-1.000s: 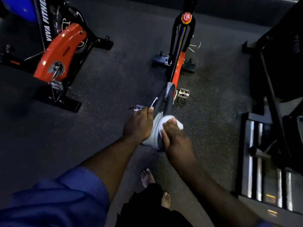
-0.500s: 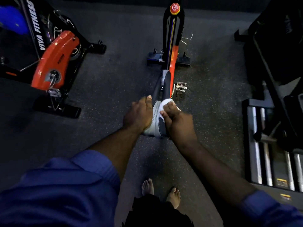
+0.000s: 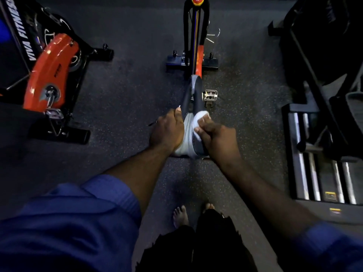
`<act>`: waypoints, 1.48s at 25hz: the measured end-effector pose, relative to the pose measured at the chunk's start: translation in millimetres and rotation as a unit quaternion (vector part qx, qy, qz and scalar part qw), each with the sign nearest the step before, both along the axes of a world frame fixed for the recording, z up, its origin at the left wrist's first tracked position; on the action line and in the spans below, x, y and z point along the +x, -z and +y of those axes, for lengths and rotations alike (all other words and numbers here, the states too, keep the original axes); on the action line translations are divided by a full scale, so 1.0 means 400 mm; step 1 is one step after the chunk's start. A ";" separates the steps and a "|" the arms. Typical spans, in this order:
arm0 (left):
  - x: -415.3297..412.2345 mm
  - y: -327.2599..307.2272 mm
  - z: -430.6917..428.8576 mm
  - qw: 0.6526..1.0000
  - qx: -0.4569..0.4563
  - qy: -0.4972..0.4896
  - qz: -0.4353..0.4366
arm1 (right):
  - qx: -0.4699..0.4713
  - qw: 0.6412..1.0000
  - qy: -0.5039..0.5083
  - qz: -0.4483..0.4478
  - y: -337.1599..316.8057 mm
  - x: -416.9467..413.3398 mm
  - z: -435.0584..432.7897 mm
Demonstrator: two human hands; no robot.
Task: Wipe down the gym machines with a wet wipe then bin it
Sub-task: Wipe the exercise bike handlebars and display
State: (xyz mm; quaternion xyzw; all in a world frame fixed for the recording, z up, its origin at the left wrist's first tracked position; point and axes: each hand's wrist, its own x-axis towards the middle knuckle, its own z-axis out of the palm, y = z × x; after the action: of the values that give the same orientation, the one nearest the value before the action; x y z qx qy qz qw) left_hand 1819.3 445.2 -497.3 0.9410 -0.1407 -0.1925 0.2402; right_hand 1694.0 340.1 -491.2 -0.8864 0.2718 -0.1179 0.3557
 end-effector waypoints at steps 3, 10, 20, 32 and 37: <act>0.001 -0.001 0.002 1.000 -0.002 -0.002 0.010 | 0.024 1.000 0.008 -0.005 -0.010 -0.119 0.059; 0.004 -0.005 -0.002 1.000 -0.013 -0.002 0.021 | 0.046 0.997 0.062 0.022 0.029 0.003 -0.029; 0.015 0.007 0.001 0.999 -0.033 0.005 0.011 | -0.017 0.998 0.055 -0.013 0.001 0.214 -0.104; 0.018 0.014 0.011 0.998 -0.055 0.008 -0.007 | -0.005 0.998 0.053 -0.014 0.021 0.238 -0.130; 0.018 0.011 0.005 0.999 -0.049 -0.004 -0.006 | -0.052 0.996 0.031 -0.067 0.019 0.306 -0.151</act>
State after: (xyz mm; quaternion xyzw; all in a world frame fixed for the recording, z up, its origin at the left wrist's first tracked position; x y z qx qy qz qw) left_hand 1826.7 447.3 -501.8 0.9298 -0.1477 -0.1784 0.2860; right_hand 1816.4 279.5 -498.9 -0.8850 0.2687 -0.2019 0.3222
